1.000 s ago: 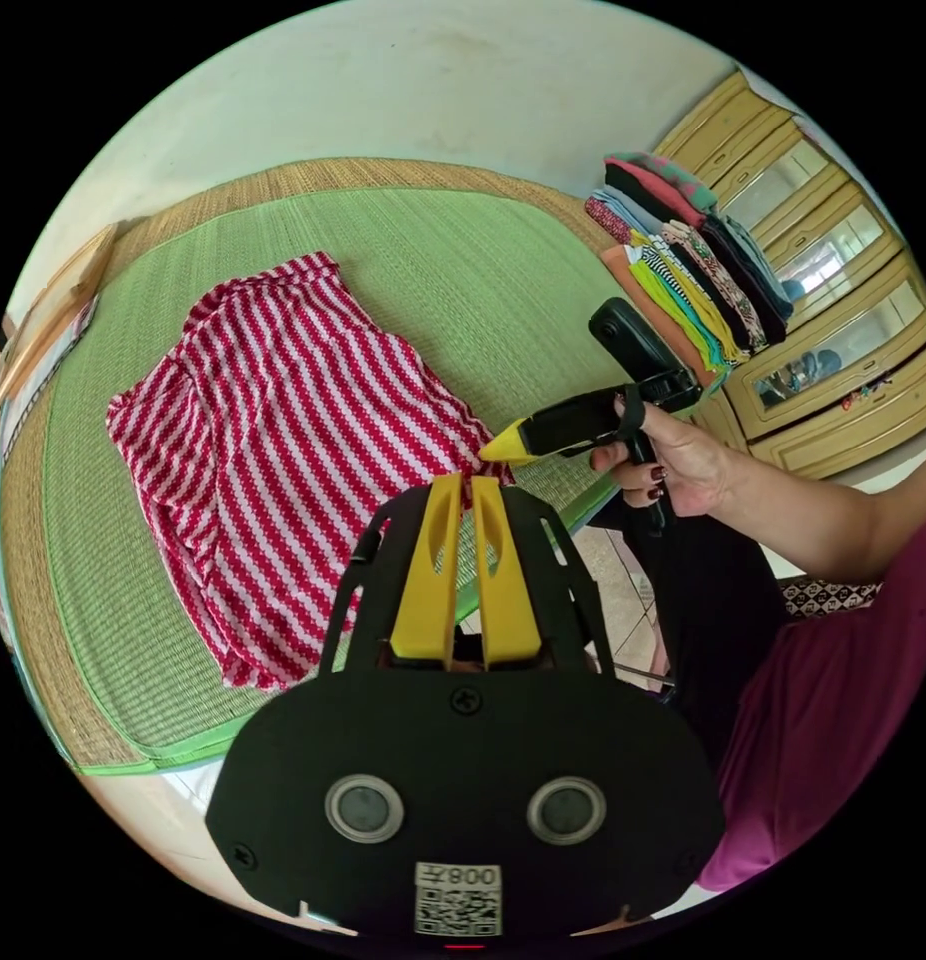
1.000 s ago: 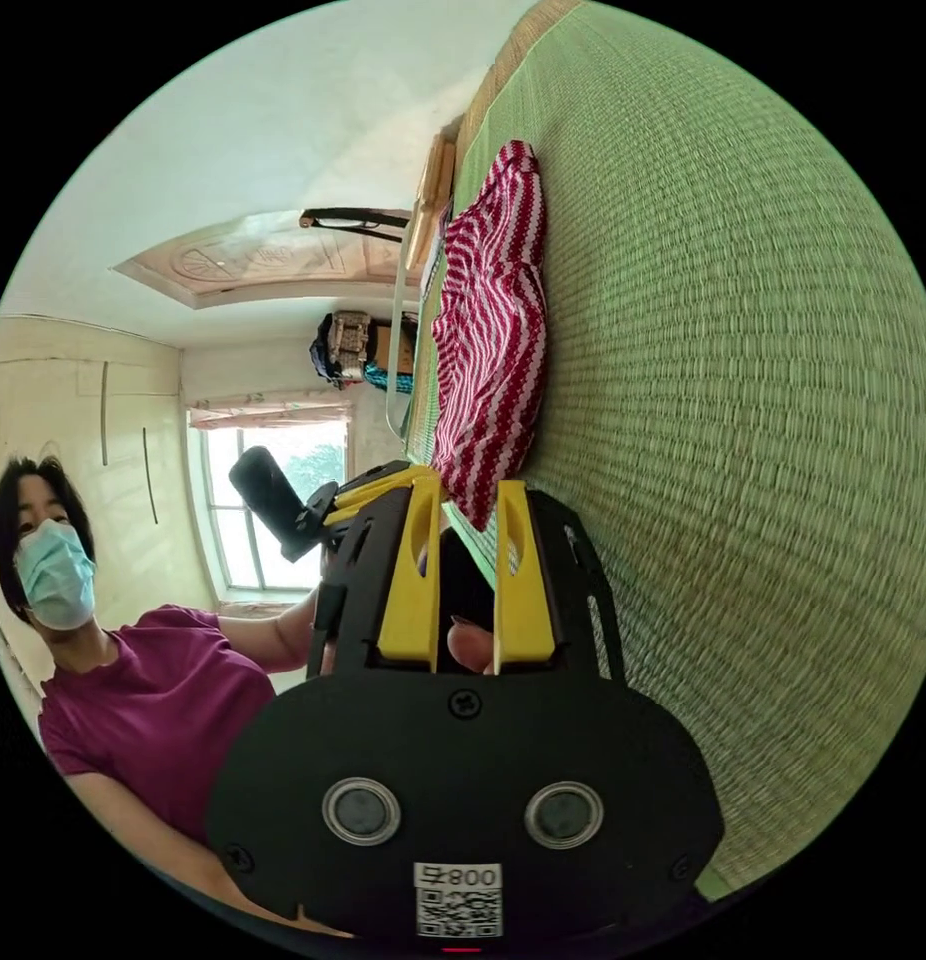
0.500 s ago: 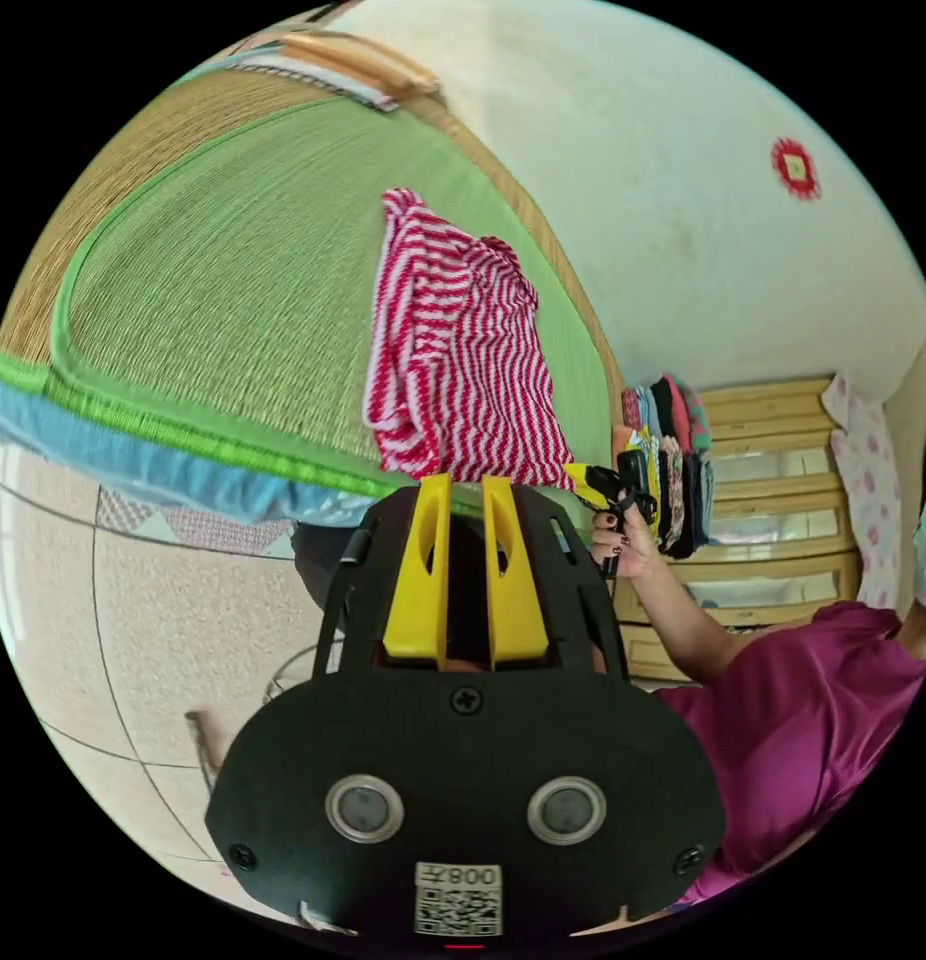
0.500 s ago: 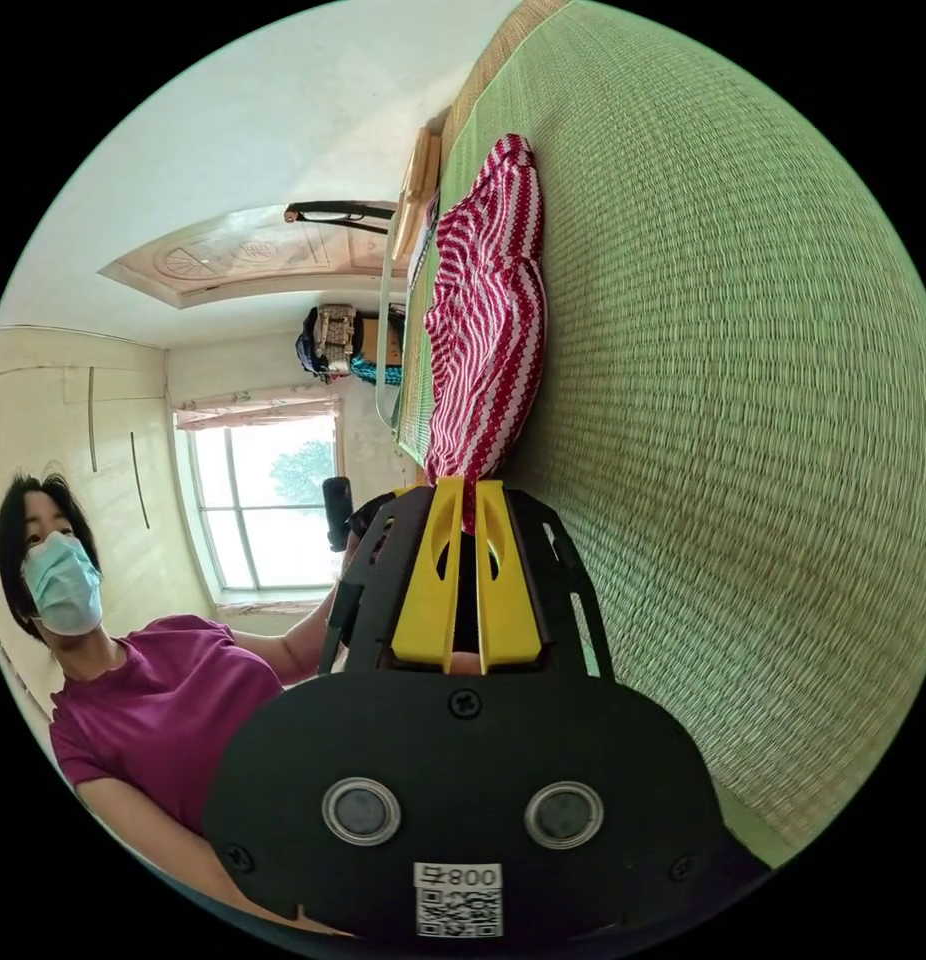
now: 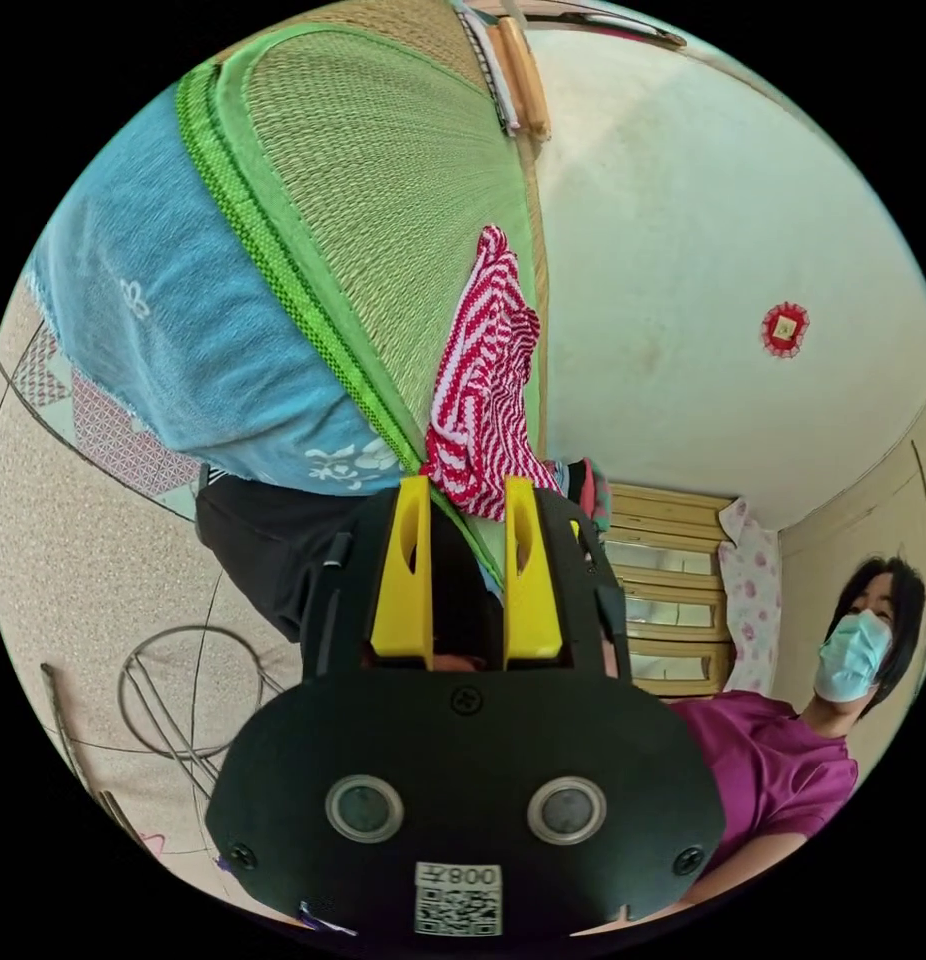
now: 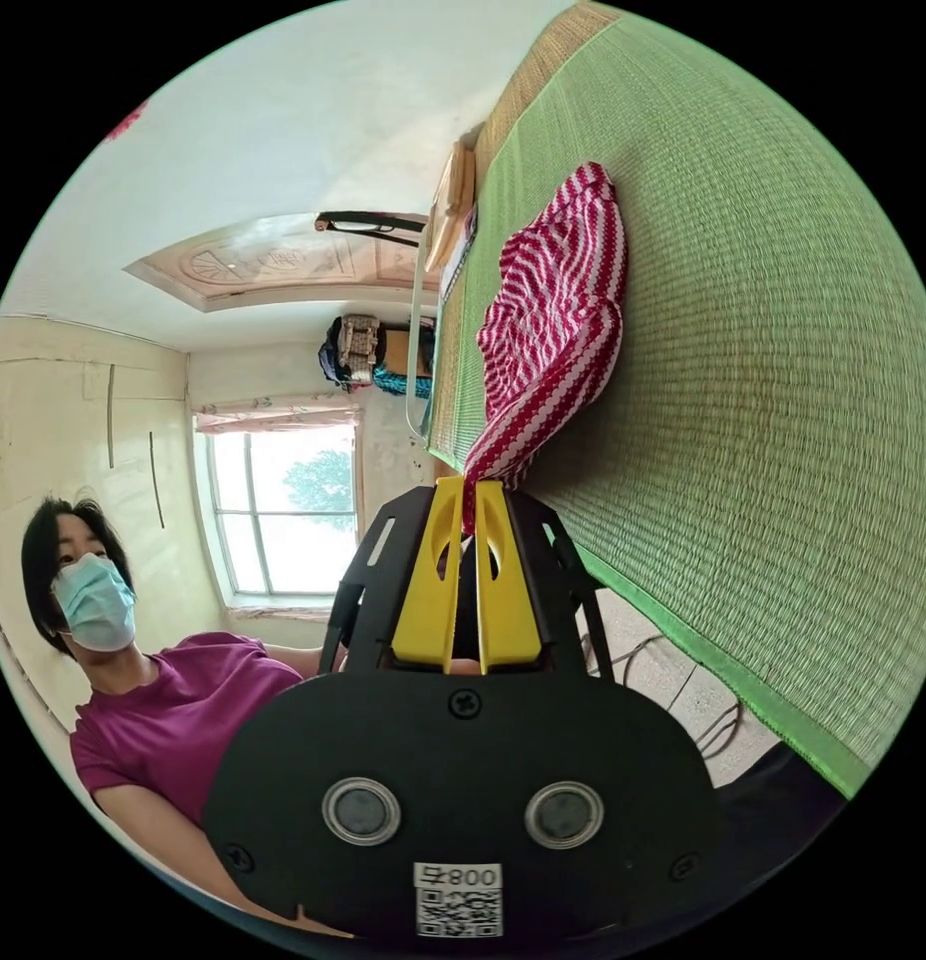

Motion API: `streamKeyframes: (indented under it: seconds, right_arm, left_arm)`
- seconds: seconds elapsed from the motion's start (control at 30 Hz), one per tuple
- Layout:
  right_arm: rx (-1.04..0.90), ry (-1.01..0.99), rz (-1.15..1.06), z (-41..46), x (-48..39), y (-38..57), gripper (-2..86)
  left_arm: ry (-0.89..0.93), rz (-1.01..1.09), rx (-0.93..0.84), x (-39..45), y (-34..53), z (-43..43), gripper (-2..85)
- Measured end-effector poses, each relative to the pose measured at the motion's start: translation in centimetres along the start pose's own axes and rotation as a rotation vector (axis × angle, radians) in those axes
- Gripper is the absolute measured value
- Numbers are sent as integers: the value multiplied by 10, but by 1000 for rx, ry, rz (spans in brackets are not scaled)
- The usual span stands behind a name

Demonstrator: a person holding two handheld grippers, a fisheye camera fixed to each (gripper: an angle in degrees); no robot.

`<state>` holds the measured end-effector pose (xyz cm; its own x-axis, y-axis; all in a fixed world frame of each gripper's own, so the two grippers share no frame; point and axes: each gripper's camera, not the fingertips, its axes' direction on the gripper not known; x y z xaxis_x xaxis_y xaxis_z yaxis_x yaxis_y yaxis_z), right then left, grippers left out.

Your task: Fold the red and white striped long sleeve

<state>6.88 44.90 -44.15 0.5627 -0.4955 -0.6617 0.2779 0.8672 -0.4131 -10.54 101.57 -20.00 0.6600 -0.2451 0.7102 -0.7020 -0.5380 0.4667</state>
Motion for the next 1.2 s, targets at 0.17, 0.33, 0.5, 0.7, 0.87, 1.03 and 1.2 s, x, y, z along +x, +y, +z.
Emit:
streamKeyframes:
  seconds: [0.17,0.33,0.5,0.7,0.87,1.03,1.2]
  right_arm:
    - [1,2,-4,-2,16,8,17]
    - [5,11,1,-10,39,19,17]
    - [19,8,8,-22,68,36,17]
    - [41,23,13,-39,104,59,17]
    - [50,55,33,-55,138,88,15]
    - [63,68,58,-72,173,134,15]
    - [130,3,31,-102,193,202,15]
  left_arm:
    - [19,-35,1,-14,-7,-8,91]
    - [17,-35,-4,-13,-12,-11,88]
    - [10,-29,-37,-3,-17,-2,81]
    - [-19,-17,-65,17,-17,11,47]
    - [40,35,-99,51,-7,21,38]
    - [118,83,-127,91,10,33,36]
    - [232,160,-158,148,24,49,35]
